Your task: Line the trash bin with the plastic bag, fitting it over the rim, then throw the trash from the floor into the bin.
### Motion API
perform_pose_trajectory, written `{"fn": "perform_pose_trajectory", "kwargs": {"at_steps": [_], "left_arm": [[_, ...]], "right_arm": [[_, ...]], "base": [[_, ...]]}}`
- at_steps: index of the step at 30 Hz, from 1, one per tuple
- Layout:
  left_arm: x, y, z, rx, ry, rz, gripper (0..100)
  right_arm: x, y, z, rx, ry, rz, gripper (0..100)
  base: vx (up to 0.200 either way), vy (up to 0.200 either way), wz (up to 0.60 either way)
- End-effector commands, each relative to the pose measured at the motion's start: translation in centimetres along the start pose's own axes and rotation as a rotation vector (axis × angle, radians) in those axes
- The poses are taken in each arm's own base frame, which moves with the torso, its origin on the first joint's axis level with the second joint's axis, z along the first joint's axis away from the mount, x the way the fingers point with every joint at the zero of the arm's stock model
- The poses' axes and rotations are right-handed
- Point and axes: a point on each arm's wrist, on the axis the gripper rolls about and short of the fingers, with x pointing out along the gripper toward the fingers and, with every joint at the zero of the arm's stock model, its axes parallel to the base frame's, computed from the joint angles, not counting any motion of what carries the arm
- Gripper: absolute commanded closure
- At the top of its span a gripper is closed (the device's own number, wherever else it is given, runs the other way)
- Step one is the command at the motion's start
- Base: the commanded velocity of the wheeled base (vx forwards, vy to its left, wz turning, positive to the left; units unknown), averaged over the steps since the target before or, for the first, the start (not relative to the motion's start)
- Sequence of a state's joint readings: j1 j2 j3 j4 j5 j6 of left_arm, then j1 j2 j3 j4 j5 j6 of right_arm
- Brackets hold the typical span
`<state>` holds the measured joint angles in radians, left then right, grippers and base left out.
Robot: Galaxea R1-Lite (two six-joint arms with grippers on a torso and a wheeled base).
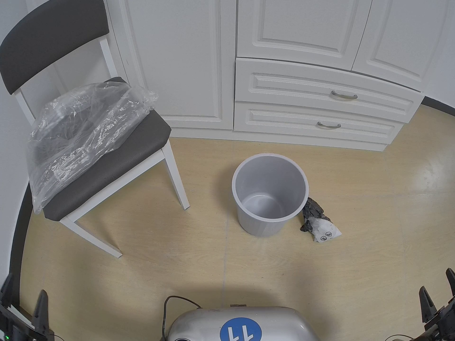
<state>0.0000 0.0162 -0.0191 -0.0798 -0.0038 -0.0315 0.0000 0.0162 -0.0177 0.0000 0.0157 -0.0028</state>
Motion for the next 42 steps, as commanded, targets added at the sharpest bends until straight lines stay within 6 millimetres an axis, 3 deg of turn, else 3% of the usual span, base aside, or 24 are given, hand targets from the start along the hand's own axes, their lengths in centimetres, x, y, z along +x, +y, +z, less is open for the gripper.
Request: {"fn": "perform_pose_trajectory", "kwargs": {"at_steps": [1, 5, 8, 10, 14, 17, 23, 25, 28, 37, 41, 42], "left_arm": [[-0.9, -0.2, 3.4, -0.019, -0.221, -0.07, 0], [-0.8, -0.3, 2.8, 0.014, -0.163, -0.099, 0], [-0.8, -0.3, 2.7, 0.02, -0.111, -0.117, 0], [-0.9, -0.4, 2.9, 0.02, -0.113, -0.123, 0], [-0.3, -0.5, 5.5, 0.021, -0.084, -0.162, 0], [1.8, -0.6, 8.5, 0.013, 0.025, -0.14, 0], [6.9, -0.4, 10.8, 0.002, 0.278, -0.037, 0], [8.6, -0.1, 10.5, 0.008, 0.349, 0.035, 0], [9.6, 0.1, 10.0, 0.018, 0.381, 0.116, 0], [8.1, 0.2, 9.4, 0.031, 0.326, 0.167, 0], [8.5, 0.2, 9.1, 0.034, 0.349, 0.165, 0], [9.4, 0.3, 9.4, 0.046, 0.373, 0.165, 0]], "right_arm": [[0.0, 0.0, -0.5, 0.0, 0.0, -0.003, 0], [0.0, 0.0, -0.5, -0.014, -0.003, -0.005, 0], [-0.7, 0.1, 2.4, -0.036, -0.172, 0.018, 0], [-0.7, 0.1, 2.7, -0.039, -0.179, 0.038, 0], [-0.6, 0.4, 2.7, -0.052, -0.073, 0.186, 0], [0.0, 0.5, 5.4, -0.039, 0.013, 0.21, 0], [3.1, 0.3, 9.3, -0.023, 0.142, 0.176, 0], [4.0, 0.3, 10.6, -0.021, 0.155, 0.152, 0], [4.9, 0.1, 12.2, -0.018, 0.153, 0.117, 0], [5.8, 0.0, 15.0, 0.005, 0.11, 0.066, 0], [6.6, -0.1, 15.6, 0.017, 0.092, 0.062, 0], [7.2, -0.1, 15.8, 0.018, 0.077, 0.059, 0]], "base": [[0.0, 0.0, 0.0], [0.0, 0.0, 0.0], [0.0, 0.0, 0.0], [0.0, 0.0, 0.0], [0.0, 0.0, 0.0], [0.0, 0.0, 0.0], [0.0, 0.0, 0.0], [0.0, 0.0, 0.0], [0.0, 0.0, 0.0], [0.0, 0.0, 0.0], [0.0, 0.0, 0.0], [0.0, 0.0, 0.0]]}}
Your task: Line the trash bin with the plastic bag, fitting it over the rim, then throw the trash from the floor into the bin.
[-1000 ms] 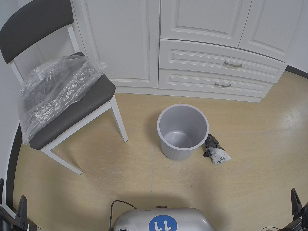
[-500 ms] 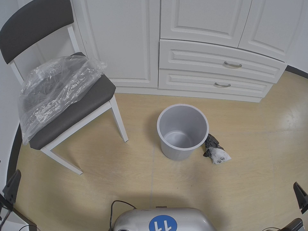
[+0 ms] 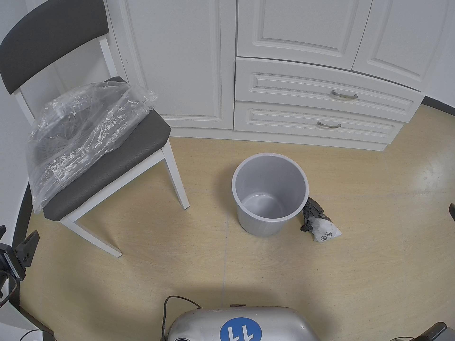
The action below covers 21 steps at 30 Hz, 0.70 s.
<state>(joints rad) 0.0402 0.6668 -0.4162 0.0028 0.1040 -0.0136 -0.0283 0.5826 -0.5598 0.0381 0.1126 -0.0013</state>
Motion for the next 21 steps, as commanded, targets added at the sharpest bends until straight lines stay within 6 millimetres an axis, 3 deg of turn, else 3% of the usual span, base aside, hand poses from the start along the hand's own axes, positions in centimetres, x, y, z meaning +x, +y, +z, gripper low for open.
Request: {"fn": "perform_pose_trajectory", "kwargs": {"at_steps": [1, 6, 11, 14, 17, 21], "left_arm": [[1.5, -0.1, 0.7, 0.029, 0.038, 0.012, 0], [3.6, -0.4, 2.2, 0.114, -0.018, 0.005, 0], [4.1, -0.3, 1.5, 0.177, -0.026, 0.037, 0], [3.8, 0.2, 0.7, 0.248, -0.005, 0.098, 0], [3.8, 1.0, -0.3, 0.31, 0.044, 0.184, 0], [4.3, 1.5, -0.2, 0.299, 0.072, 0.211, 0]], "right_arm": [[2.2, -0.3, 1.0, 0.011, 0.005, -0.011, 0], [2.5, -0.3, 1.1, 0.029, -0.006, -0.003, 0], [2.7, -0.3, 1.0, 0.028, 0.001, 0.0, 0], [3.8, -0.3, 1.3, 0.026, 0.022, 0.011, 0], [6.4, -0.5, 1.9, 0.031, 0.002, 0.015, 0], [7.1, -0.5, 0.7, 0.082, 0.0, 0.017, 0]], "base": [[0.0, 0.0, 0.0], [0.0, 0.0, 0.0], [0.0, 0.0, 0.0], [0.0, 0.0, 0.0], [0.0, 0.0, 0.0], [0.0, 0.0, 0.0]]}}
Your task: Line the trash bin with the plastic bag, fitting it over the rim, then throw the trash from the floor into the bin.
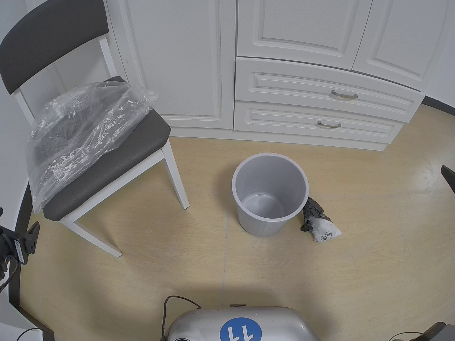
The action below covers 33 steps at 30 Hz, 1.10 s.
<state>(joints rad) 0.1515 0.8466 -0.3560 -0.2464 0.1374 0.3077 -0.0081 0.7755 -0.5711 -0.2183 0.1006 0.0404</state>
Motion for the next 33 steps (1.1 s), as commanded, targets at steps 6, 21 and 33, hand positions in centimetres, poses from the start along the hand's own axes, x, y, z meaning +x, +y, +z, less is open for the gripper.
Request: {"fn": "perform_pose_trajectory", "kwargs": {"at_steps": [6, 21, 33], "left_arm": [[3.7, 0.9, -2.0, -0.006, 0.206, 0.018, 0], [8.5, 3.4, -3.5, -0.095, 0.189, -0.009, 0], [9.8, 4.0, -2.7, -0.152, 0.139, 0.016, 0]], "right_arm": [[3.1, 0.5, -2.1, 0.116, 0.107, 0.072, 0], [3.7, 1.5, -1.8, 0.231, 0.127, 0.149, 0], [4.0, 1.6, -1.9, 0.238, 0.137, 0.157, 0]], "base": [[0.0, 0.0, 0.0], [0.0, 0.0, 0.0], [0.0, 0.0, 0.0]]}}
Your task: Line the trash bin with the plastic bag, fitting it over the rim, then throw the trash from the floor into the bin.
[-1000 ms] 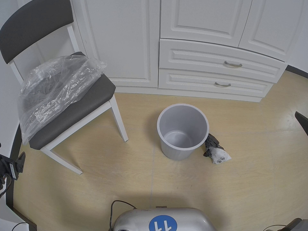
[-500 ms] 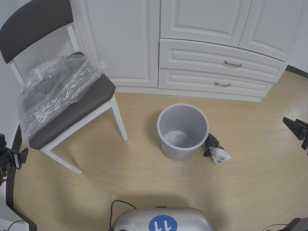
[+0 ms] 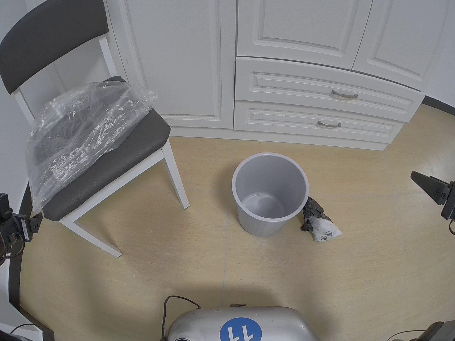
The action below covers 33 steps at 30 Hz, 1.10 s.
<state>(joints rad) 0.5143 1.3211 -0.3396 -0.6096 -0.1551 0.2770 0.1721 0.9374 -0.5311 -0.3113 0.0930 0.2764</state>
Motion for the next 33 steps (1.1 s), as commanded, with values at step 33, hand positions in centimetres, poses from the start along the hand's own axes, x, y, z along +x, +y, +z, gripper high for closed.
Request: {"fn": "perform_pose_trajectory", "kwargs": {"at_steps": [33], "left_arm": [[3.2, 1.7, 0.0, -0.065, 0.027, 0.042, 0]], "right_arm": [[-0.1, 0.5, 0.3, 0.038, -0.024, 0.046, 0]], "base": [[0.0, 0.0, 0.0]]}}
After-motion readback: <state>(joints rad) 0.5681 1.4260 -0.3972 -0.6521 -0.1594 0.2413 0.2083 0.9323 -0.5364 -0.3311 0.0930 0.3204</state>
